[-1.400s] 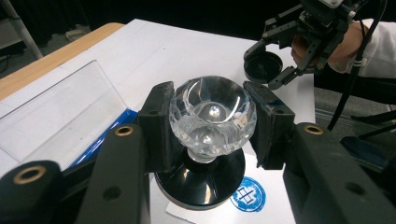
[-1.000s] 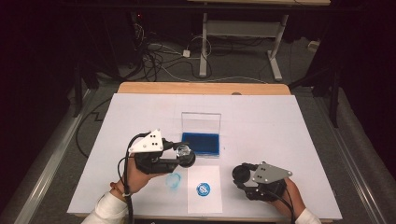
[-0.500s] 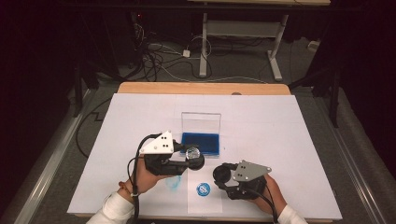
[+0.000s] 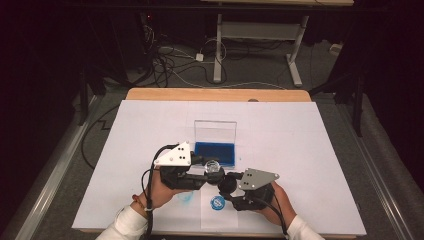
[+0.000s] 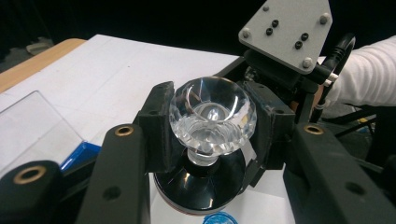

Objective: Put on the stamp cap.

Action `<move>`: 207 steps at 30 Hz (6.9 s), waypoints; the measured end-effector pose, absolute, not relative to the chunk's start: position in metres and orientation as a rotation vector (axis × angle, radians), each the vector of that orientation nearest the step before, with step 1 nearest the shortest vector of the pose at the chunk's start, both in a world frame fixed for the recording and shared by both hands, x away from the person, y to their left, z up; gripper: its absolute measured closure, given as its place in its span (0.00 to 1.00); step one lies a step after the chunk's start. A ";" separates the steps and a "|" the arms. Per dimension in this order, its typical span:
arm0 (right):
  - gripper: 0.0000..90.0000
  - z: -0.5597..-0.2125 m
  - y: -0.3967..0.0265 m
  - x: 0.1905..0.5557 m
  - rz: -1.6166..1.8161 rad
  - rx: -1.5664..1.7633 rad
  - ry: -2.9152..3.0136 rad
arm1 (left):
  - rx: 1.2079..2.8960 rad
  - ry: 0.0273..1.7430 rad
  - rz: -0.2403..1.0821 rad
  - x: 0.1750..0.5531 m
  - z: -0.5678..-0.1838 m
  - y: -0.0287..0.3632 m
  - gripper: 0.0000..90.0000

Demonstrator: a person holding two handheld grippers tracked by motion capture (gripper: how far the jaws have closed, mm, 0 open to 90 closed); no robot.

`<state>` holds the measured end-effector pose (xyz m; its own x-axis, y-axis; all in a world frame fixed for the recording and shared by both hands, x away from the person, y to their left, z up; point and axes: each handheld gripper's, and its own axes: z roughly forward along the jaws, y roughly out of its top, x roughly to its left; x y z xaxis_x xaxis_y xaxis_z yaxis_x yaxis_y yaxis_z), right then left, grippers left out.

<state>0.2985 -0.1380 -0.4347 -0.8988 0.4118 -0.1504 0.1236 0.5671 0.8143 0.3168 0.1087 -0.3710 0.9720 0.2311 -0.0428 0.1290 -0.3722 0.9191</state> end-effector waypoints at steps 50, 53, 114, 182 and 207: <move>0.43 -0.429 -0.127 0.298 1.388 0.478 2.412 | 1.880 0.289 0.032 0.321 -0.397 0.098 0.60; 0.43 -0.430 -0.126 0.297 1.382 0.476 2.420 | 1.872 0.294 0.022 0.321 -0.399 0.098 0.60; 0.43 -0.435 -0.132 0.291 1.310 0.496 2.405 | 1.846 0.336 -0.090 0.321 -0.418 0.087 0.61; 0.43 -0.422 -0.139 0.290 1.396 0.424 2.373 | 1.864 0.295 0.049 0.316 -0.413 0.094 0.76; 0.43 -0.430 -0.134 0.290 1.336 0.435 2.403 | 1.923 0.300 0.079 0.315 -0.408 0.090 0.59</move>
